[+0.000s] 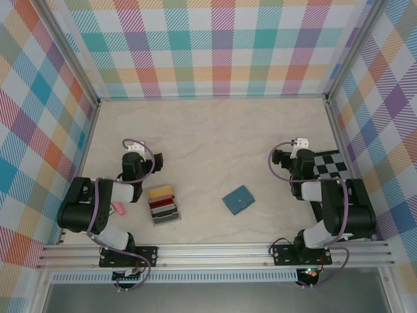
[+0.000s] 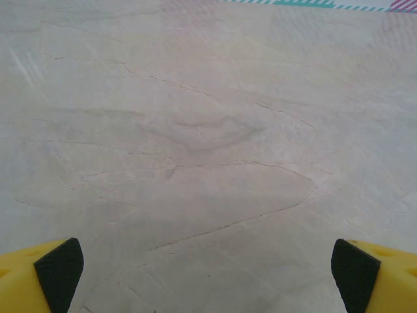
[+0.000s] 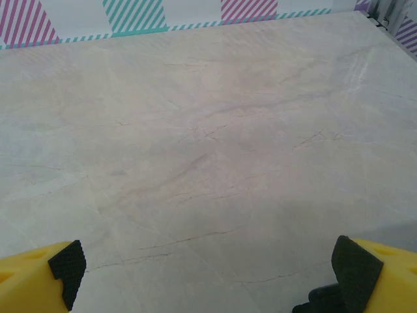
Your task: Put the credit cards into the card holder
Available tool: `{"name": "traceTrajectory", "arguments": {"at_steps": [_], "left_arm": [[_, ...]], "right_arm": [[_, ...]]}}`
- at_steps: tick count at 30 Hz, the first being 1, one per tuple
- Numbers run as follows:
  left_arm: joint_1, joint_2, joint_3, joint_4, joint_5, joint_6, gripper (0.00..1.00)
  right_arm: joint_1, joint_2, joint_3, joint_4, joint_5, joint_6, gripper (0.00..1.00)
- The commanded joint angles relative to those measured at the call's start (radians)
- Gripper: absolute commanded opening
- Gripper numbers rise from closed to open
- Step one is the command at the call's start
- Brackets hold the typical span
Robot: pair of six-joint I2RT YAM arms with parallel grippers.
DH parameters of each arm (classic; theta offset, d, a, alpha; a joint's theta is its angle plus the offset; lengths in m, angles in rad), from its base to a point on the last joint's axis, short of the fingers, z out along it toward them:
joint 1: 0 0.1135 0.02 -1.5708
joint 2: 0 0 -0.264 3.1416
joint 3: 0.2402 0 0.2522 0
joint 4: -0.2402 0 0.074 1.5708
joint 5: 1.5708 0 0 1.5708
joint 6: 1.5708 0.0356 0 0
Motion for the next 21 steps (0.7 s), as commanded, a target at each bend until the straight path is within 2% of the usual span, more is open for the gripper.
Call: {"name": "traceTrajectory", "arguments": {"at_steps": [1,13,17,21], "left_arm": [[0.018,0.004,0.021,-0.005,0.016,0.017,1.00],[0.018,0.004,0.021,-0.006,0.018,0.017,1.00],[0.018,-0.003,0.014,0.004,0.026,0.019,1.00],[0.018,-0.097,-0.004,-0.046,0.043,0.023,1.00]], "right_arm": [[0.001,0.007,0.011,0.018,-0.017,-0.017,1.00],[0.001,0.007,0.010,0.018,-0.023,-0.018,1.00],[-0.002,0.001,0.009,0.015,-0.061,-0.034,1.00],[0.000,-0.058,0.034,-0.078,-0.096,-0.049,1.00]]}}
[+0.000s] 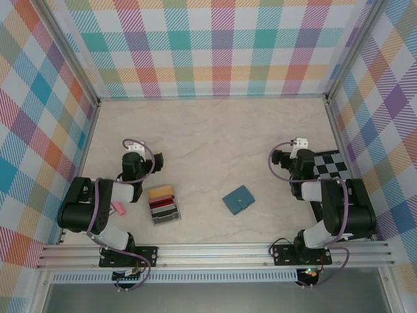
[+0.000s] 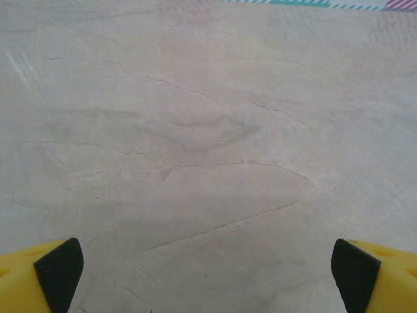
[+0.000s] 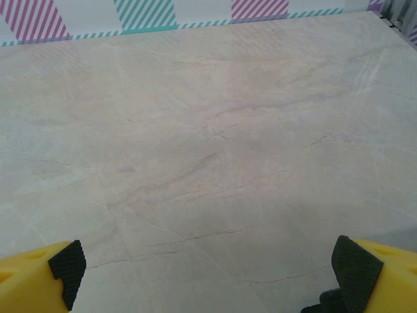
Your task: Put the credit cards into the card holder
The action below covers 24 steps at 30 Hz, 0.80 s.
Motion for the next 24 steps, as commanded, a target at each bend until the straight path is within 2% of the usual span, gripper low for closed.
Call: {"name": "traceTrajectory", "arguments": {"at_steps": [1,2,5,8,10,11,14,16,17,19,21,24], "left_arm": [[0.018,-0.124,0.002,-0.075,0.016,0.007,1.00],[0.018,-0.164,0.006,-0.125,0.019,0.001,1.00],[0.018,-0.312,0.021,-0.270,0.004,-0.064,1.00],[0.019,-0.466,0.079,-0.464,0.005,-0.170,1.00],[0.018,-0.551,0.127,-0.599,0.010,-0.257,1.00],[0.019,-0.578,0.147,-0.659,-0.003,-0.298,1.00],[0.018,-0.665,0.214,-0.898,-0.068,-0.472,1.00],[0.019,-0.727,0.228,-1.046,-0.096,-0.592,1.00],[0.020,-0.753,0.228,-1.104,-0.068,-0.606,1.00],[0.021,-0.794,0.230,-1.125,0.078,-0.583,1.00],[0.021,-0.805,0.231,-1.120,0.206,-0.617,1.00],[0.021,-0.769,0.243,-1.126,0.360,-0.679,1.00]], "right_arm": [[0.000,-0.079,0.040,-0.095,-0.036,-0.019,1.00],[-0.002,-0.110,0.052,-0.153,-0.028,-0.011,1.00],[0.000,-0.223,0.167,-0.524,-0.004,0.063,1.00],[-0.001,-0.294,0.326,-0.901,-0.006,0.210,1.00],[-0.003,-0.312,0.442,-1.147,-0.071,0.336,1.00],[-0.003,-0.319,0.468,-1.209,-0.141,0.336,1.00],[-0.001,-0.366,0.475,-1.300,-0.351,0.394,1.00],[0.001,-0.397,0.443,-1.299,-0.524,0.419,0.94],[0.006,-0.406,0.432,-1.310,-0.553,0.446,0.91],[0.022,-0.421,0.409,-1.378,-0.586,0.504,0.85],[0.055,-0.442,0.363,-1.399,-0.588,0.511,0.79],[0.132,-0.455,0.296,-1.351,-0.599,0.563,0.65]]}}
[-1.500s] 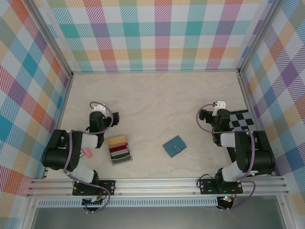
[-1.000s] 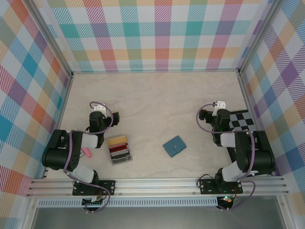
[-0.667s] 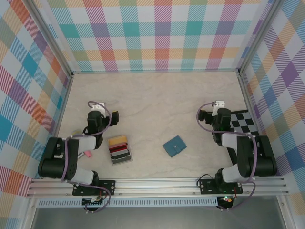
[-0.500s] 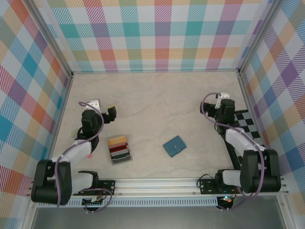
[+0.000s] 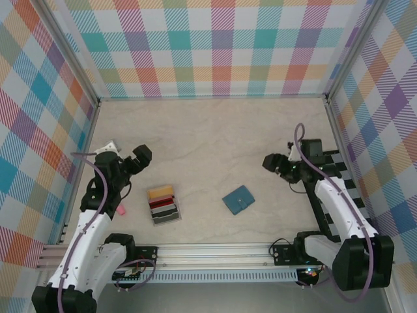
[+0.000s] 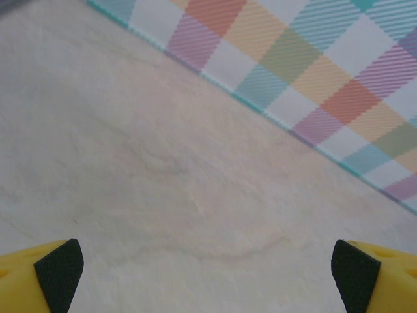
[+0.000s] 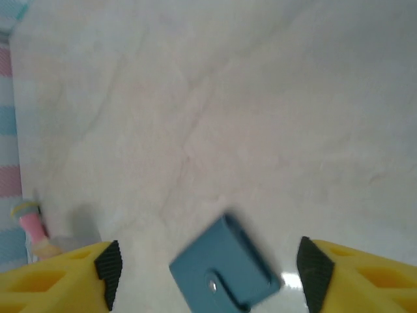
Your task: Put the credit cards into the card holder
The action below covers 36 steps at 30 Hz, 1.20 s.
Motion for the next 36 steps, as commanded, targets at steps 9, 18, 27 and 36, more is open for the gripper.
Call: {"name": "traceTrajectory", "arguments": {"at_steps": [9,18,27,36], "left_arm": [[-0.175,0.269,0.142,-0.137,0.407,-0.038,1.00],[-0.381,0.426,0.237,-0.161,0.308,0.012,0.99],[-0.409,0.535,0.262,-0.091,0.314,0.007,0.93],[-0.481,0.697,0.372,-0.148,0.341,-0.034,0.80]], "right_arm": [[0.348,0.102,-0.069,0.013,-0.003,0.185,0.43],[0.397,0.242,-0.087,0.042,0.118,0.168,0.43],[0.396,0.437,0.043,0.078,0.119,-0.021,0.39],[0.396,0.572,0.200,0.074,0.050,-0.154,0.40]]}}
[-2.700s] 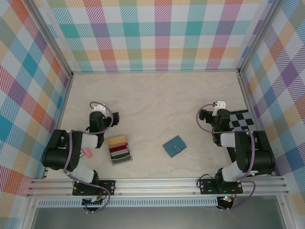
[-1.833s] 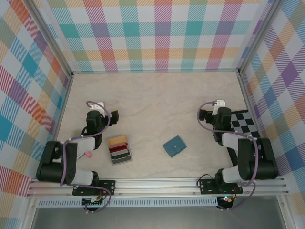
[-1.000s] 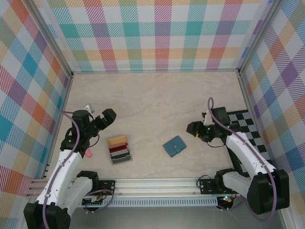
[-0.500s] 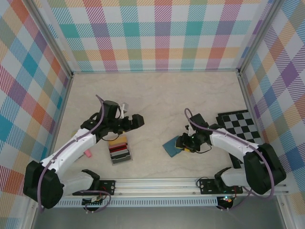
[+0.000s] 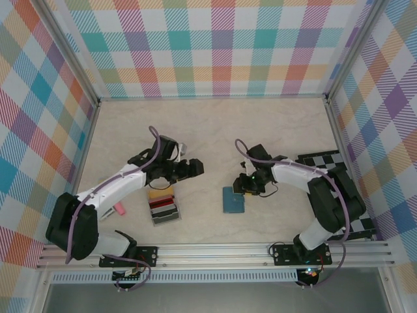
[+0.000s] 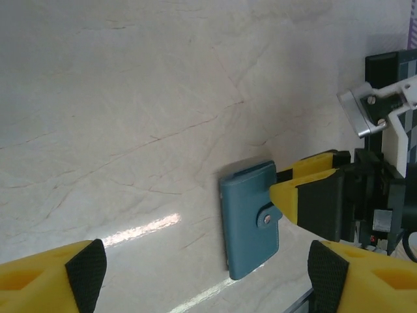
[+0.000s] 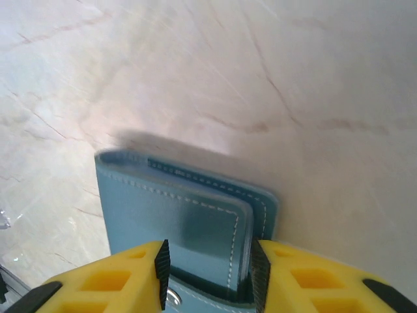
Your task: Put the credit cards into the card holder
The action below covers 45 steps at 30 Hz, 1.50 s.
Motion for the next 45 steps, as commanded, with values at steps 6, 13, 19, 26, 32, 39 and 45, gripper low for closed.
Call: {"name": "traceTrajectory", "arguments": {"at_steps": [6,13,19,26,32,39,45], "left_arm": [[-0.148,0.112,0.101,-0.064,-0.079,-0.119,0.70],[-0.265,0.133,-0.004,0.136,-0.153,-0.285,0.64],[-0.316,0.172,-0.043,0.220,-0.233,-0.393,0.62],[-0.316,0.218,-0.041,0.262,-0.217,-0.436,0.57],[-0.305,0.268,-0.058,0.325,-0.175,-0.461,0.57],[-0.302,0.323,-0.073,0.407,-0.120,-0.488,0.50],[-0.303,0.339,-0.107,0.504,-0.083,-0.520,0.44]], "right_arm": [[0.002,-0.126,0.008,-0.046,0.112,0.101,0.41],[0.002,-0.339,-0.168,-0.025,0.140,0.198,0.32],[0.002,-0.428,-0.289,0.048,0.075,0.246,0.31],[0.002,-0.360,-0.290,0.104,0.033,0.251,0.27],[0.002,-0.284,-0.238,0.092,0.029,0.229,0.23],[0.002,-0.224,-0.198,0.109,0.000,0.221,0.23],[0.002,-0.176,-0.184,0.111,-0.038,0.225,0.20]]}}
